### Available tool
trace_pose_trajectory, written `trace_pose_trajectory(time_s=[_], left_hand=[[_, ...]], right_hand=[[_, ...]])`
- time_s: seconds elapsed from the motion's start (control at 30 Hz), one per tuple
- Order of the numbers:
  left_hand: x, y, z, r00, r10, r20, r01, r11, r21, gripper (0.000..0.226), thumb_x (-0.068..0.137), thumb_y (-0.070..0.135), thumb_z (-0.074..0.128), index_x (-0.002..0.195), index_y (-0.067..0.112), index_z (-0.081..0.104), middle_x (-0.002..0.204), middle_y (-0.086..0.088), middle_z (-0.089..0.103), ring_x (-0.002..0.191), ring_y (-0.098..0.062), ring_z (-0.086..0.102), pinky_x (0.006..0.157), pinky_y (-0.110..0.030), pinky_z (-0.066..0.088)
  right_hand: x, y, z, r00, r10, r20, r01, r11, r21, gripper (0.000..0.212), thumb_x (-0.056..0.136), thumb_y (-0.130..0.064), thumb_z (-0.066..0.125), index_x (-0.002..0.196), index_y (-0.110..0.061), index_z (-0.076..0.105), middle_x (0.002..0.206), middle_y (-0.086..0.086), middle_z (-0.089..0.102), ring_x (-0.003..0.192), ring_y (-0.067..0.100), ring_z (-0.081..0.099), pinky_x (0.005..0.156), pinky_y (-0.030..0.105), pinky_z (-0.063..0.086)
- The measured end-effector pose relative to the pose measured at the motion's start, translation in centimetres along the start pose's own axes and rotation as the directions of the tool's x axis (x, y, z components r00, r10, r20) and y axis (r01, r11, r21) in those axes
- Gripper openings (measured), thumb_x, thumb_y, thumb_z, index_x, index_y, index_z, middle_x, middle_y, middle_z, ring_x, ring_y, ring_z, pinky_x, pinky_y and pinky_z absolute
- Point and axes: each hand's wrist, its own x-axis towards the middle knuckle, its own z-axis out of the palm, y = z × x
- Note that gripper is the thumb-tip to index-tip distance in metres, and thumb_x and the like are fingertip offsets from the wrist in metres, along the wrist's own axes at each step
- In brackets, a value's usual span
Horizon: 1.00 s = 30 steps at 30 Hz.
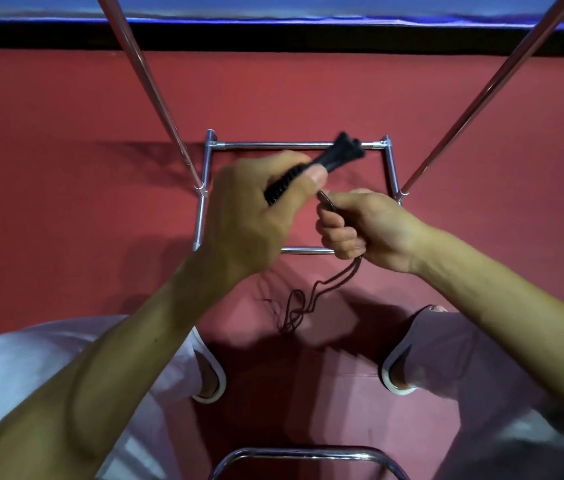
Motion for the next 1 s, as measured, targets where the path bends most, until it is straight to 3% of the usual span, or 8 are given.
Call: trace_pose_trajectory(time_s=[0.2,0.37,0.47,0.57,0.7,0.8,0.87,1.0], left_hand=[[1.7,-1.2,-0.3,0.868,-0.496,-0.034,0.462,0.829,-0.315,0.06,0.095,0.038,0.064,0.088,-0.022,0.062,0.047,-0.009,0.04,0.032,-0.013,0.037,0.039,-0.019,0.028],[1.6,-0.9,-1.0,0.68,-0.694,0.238,0.724,0.583,-0.368,0.048,0.096,0.046,0.061,0.071,0.007,0.071,0.051,-0.008,0.041,0.028,-0.011,0.025,0.038,-0.013,0.017],[2.1,-1.3,-2.6,0.557,-0.651,0.515,0.83,0.466,-0.308,0.044,0.095,0.057,0.052,0.092,0.019,0.074,0.052,-0.004,0.039,0.032,-0.006,0.019,0.036,-0.013,0.014],[2.6,-2.0,-3.3,0.455,-0.611,0.647,0.886,0.38,-0.264,0.048,0.091,0.061,0.051,0.124,0.026,0.057,0.05,0.001,0.037,0.032,-0.004,0.018,0.033,-0.012,0.014],[2.7,-1.9,-3.0,0.437,-0.601,0.669,0.895,0.362,-0.26,0.041,0.095,0.06,0.049,0.09,0.019,0.053,0.049,0.0,0.036,0.031,-0.004,0.018,0.034,-0.013,0.011],[2.9,-1.9,-3.1,0.504,-0.607,0.614,0.861,0.404,-0.308,0.042,0.096,0.059,0.05,0.075,0.023,0.046,0.049,-0.001,0.037,0.032,-0.006,0.019,0.035,-0.013,0.012],[2.7,-1.6,-2.8,0.609,-0.616,0.499,0.79,0.526,-0.314,0.04,0.096,0.057,0.054,0.077,0.021,0.048,0.051,-0.004,0.04,0.033,-0.008,0.021,0.038,-0.015,0.013],[2.2,-2.0,-1.9,0.7,-0.644,0.309,0.713,0.65,-0.264,0.041,0.095,0.051,0.062,0.079,0.014,0.053,0.047,-0.007,0.046,0.033,-0.011,0.025,0.04,-0.015,0.018]], right_hand=[[0.0,-0.3,-1.2,0.897,-0.349,-0.27,0.232,0.894,-0.384,0.032,0.103,-0.025,0.059,0.078,-0.005,0.063,0.051,0.001,0.046,0.045,0.013,0.034,0.044,0.022,0.024],[-0.9,-0.5,-2.8,0.566,-0.818,0.103,0.263,0.061,-0.963,0.021,0.087,-0.028,0.08,0.088,-0.011,0.067,0.072,-0.006,0.063,0.058,-0.004,0.048,0.062,0.022,0.041],[-1.4,-1.3,-3.6,0.503,-0.837,0.216,0.26,-0.092,-0.961,0.007,0.084,-0.013,0.078,0.087,-0.01,0.072,0.078,-0.005,0.061,0.064,0.001,0.044,0.061,0.031,0.047],[-2.2,-2.6,-3.8,0.65,-0.747,0.139,0.331,0.114,-0.937,0.006,0.081,-0.007,0.083,0.085,-0.01,0.079,0.072,0.002,0.071,0.058,0.017,0.062,0.059,0.04,0.054],[-3.5,-4.3,-4.4,0.894,-0.448,0.004,0.314,0.622,-0.718,0.01,0.085,-0.012,0.08,0.087,-0.002,0.08,0.068,0.006,0.075,0.05,0.02,0.066,0.051,0.035,0.057],[-3.1,-4.6,-4.2,0.997,-0.073,-0.022,0.063,0.957,-0.282,0.02,0.086,-0.02,0.066,0.079,-0.004,0.078,0.06,0.005,0.068,0.035,0.009,0.052,0.037,0.018,0.043],[-2.5,-4.3,-4.1,0.992,0.122,-0.011,-0.123,0.99,-0.065,0.024,0.085,-0.024,0.06,0.078,-0.007,0.076,0.053,-0.002,0.056,0.029,0.001,0.035,0.033,0.013,0.028],[-1.1,-3.3,-4.5,0.997,0.064,-0.042,-0.074,0.948,-0.308,0.016,0.099,-0.012,0.056,0.102,-0.006,0.07,0.061,0.004,0.051,0.039,0.004,0.028,0.04,0.018,0.015]])
